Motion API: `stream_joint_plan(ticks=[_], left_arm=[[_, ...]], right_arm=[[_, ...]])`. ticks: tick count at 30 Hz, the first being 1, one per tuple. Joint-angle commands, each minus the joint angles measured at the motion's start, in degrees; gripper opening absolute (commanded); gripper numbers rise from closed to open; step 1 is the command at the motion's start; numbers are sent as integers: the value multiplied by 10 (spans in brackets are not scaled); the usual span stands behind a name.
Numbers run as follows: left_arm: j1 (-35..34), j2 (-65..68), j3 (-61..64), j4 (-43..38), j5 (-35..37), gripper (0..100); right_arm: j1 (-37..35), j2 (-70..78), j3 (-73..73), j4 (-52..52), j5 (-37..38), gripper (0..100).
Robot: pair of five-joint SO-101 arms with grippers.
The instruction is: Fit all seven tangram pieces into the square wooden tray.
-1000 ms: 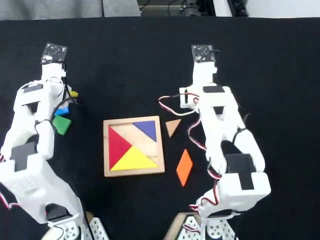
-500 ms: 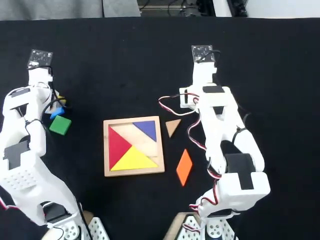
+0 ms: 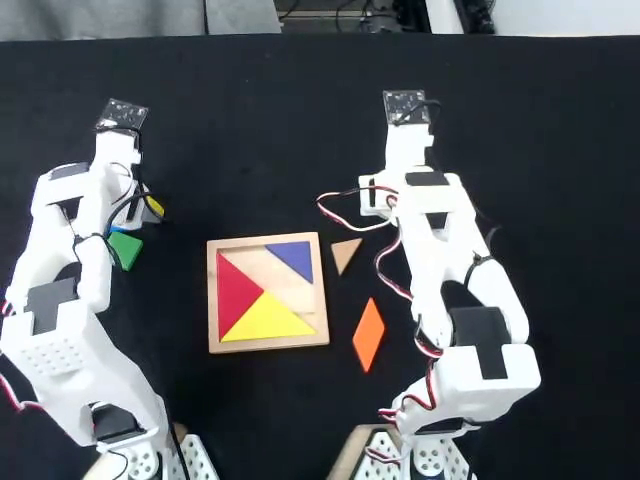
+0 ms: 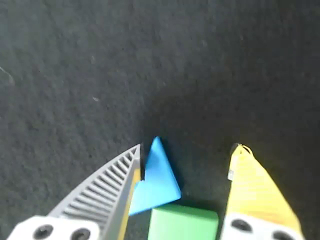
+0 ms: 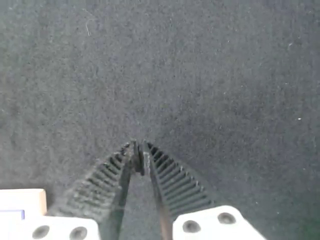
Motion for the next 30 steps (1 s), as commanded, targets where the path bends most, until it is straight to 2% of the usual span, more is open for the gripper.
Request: stream_joint_plan(ticks=[1, 3, 7, 10, 12, 16, 20, 24, 30], left_arm=[[1, -11, -64, 82, 0, 281], [-7, -11, -108, 121, 17, 281], [-68, -6, -219, 156, 109, 281], [-89, -4, -240, 161, 108, 281], [-87, -4, -217, 166, 76, 281], [-56, -11, -170, 193, -65, 282], [-40, -4, -177, 162, -164, 282], [-25, 16, -144, 98, -229, 282], [-27, 55, -134, 96, -295, 282]], right_arm=[[4, -5, -34, -9, 1, 11], [4, -5, -34, -9, 1, 11], [4, -4, -34, -9, 1, 11], [4, -4, -34, -9, 1, 11], [3, -4, -34, -9, 1, 11], [3, -4, -34, -9, 1, 11], [3, -4, -34, -9, 1, 11], [5, -4, -34, -9, 1, 11], [4, -4, -35, -9, 25, 11]])
